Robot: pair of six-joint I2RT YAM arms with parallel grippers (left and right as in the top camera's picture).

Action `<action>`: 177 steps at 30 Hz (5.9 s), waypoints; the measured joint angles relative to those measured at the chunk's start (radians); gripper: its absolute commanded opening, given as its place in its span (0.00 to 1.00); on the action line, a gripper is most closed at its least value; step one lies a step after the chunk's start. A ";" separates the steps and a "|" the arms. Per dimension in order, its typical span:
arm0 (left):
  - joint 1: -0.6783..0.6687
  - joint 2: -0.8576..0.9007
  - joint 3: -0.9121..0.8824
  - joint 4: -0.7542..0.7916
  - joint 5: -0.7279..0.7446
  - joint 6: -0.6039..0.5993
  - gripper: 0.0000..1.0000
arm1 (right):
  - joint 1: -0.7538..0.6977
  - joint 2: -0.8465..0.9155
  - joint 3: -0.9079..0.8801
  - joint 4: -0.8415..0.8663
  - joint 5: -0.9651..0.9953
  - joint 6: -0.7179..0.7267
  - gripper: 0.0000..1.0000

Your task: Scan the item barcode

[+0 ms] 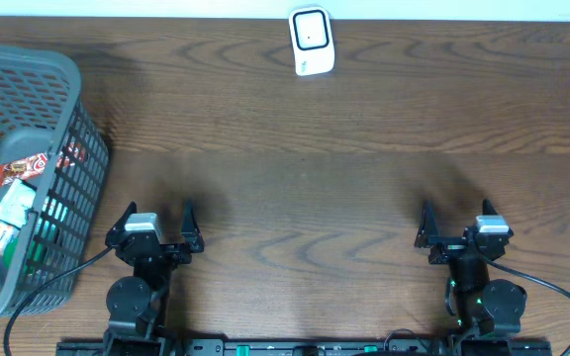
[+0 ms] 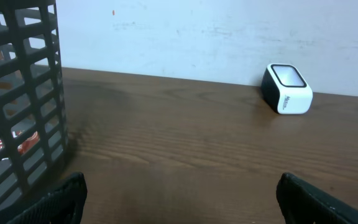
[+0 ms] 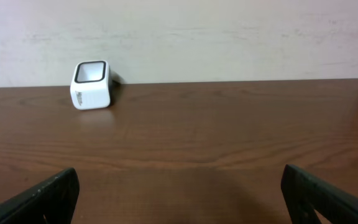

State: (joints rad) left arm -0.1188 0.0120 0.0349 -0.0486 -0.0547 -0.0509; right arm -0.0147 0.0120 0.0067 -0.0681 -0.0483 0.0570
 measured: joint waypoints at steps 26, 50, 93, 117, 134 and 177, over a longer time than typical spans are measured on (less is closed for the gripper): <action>0.000 0.000 0.000 0.000 0.000 0.000 0.98 | 0.000 0.000 0.000 0.000 0.000 0.000 0.99; 0.000 0.000 0.000 0.000 0.000 0.000 0.98 | 0.000 0.000 0.000 0.000 0.000 0.000 0.99; 0.000 0.000 0.000 -0.001 0.026 0.000 0.98 | 0.003 0.000 0.000 0.000 0.000 0.000 0.99; 0.000 0.440 0.451 -0.270 0.188 0.002 0.98 | 0.003 0.000 0.000 0.000 0.000 0.000 0.99; 0.000 0.761 0.924 -0.589 0.408 0.050 0.98 | 0.003 0.000 0.000 0.000 0.000 0.000 0.99; 0.045 1.136 1.714 -0.997 0.311 -0.019 0.98 | 0.003 0.000 0.000 0.000 0.000 0.000 0.99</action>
State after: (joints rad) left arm -0.0734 1.1484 1.7489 -1.0454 0.2558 -0.0704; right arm -0.0116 0.0120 0.0067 -0.0677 -0.0483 0.0574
